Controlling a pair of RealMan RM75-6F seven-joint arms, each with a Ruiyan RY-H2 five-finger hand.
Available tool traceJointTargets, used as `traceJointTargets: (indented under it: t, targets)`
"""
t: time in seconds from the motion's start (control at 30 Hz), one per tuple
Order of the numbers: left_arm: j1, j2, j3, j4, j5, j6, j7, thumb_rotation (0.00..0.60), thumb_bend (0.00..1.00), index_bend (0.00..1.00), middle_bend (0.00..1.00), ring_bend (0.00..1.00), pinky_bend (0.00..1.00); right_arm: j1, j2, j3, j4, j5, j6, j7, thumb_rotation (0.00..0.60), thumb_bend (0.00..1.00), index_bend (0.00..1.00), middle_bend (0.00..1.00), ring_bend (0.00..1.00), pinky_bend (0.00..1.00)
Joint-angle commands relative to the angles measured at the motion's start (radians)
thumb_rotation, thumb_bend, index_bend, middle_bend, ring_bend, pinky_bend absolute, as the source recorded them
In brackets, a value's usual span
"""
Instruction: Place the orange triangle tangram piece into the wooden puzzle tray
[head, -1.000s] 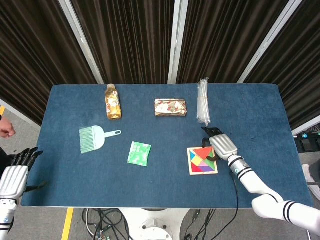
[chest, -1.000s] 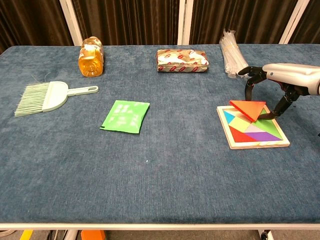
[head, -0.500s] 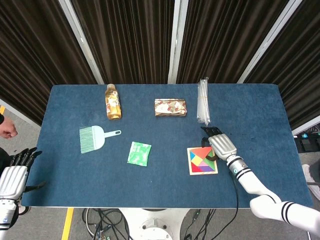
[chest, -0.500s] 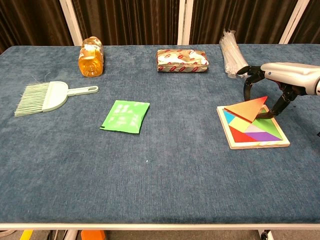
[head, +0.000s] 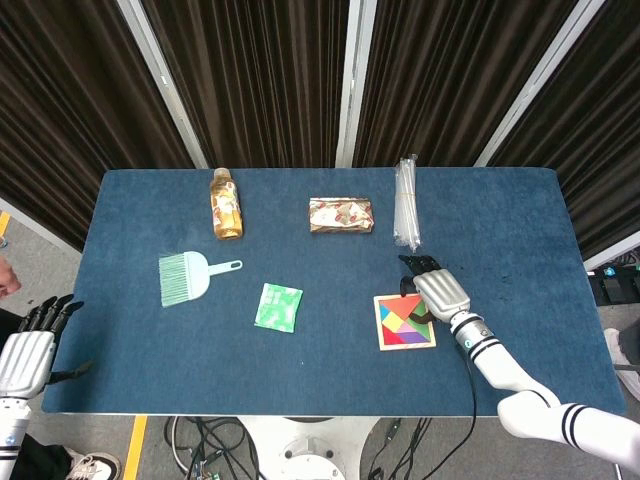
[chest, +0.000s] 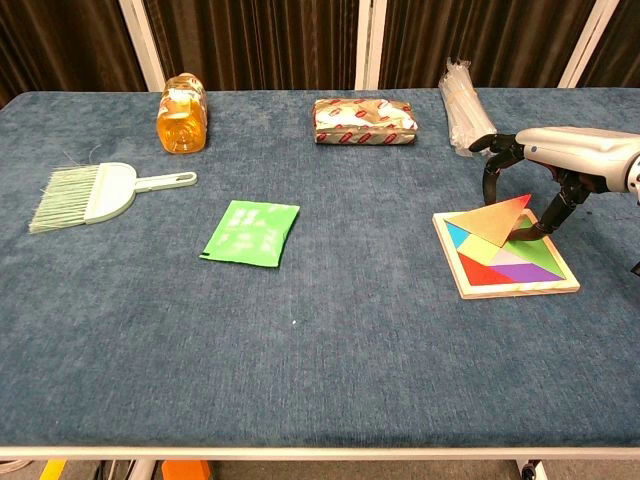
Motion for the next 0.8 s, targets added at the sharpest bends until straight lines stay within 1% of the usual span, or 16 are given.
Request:
traceJointTargets:
  t: [0.03, 0.33, 0.5, 0.63, 0.8]
  targets:
    - [0.000, 0.000, 0.000, 0.000, 0.000, 0.000, 0.000, 0.600, 0.00, 0.16, 0.08, 0.02, 0.12, 0.001, 0.001, 0.001, -0.002, 0.002, -0.001, -0.001, 0.600, 0.11, 0.55, 0.06, 0.00, 0.00]
    - [0.000, 0.001, 0.000, -0.002, -0.001, -0.001, -0.002, 0.600, 0.00, 0.16, 0.08, 0.02, 0.12, 0.006, 0.005, -0.003, -0.010, 0.010, -0.022, -0.005, 0.600, 0.11, 0.54, 0.06, 0.00, 0.00]
    - [0.000, 0.002, -0.001, -0.002, -0.001, -0.001, -0.003, 0.600, 0.00, 0.16, 0.08, 0.02, 0.12, 0.007, 0.008, -0.005, -0.012, 0.008, -0.028, 0.002, 0.600, 0.11, 0.50, 0.06, 0.00, 0.00]
    - [0.000, 0.002, -0.001, -0.002, -0.001, 0.000, -0.003, 0.600, 0.00, 0.16, 0.09, 0.02, 0.12, 0.011, 0.016, -0.006, -0.014, 0.007, -0.041, 0.010, 0.600, 0.10, 0.40, 0.06, 0.00, 0.00]
    - [0.000, 0.003, -0.001, -0.004, -0.002, -0.001, 0.000, 0.600, 0.00, 0.16, 0.08, 0.02, 0.12, 0.014, 0.023, -0.007, -0.019, 0.005, -0.048, 0.014, 0.600, 0.07, 0.20, 0.04, 0.00, 0.00]
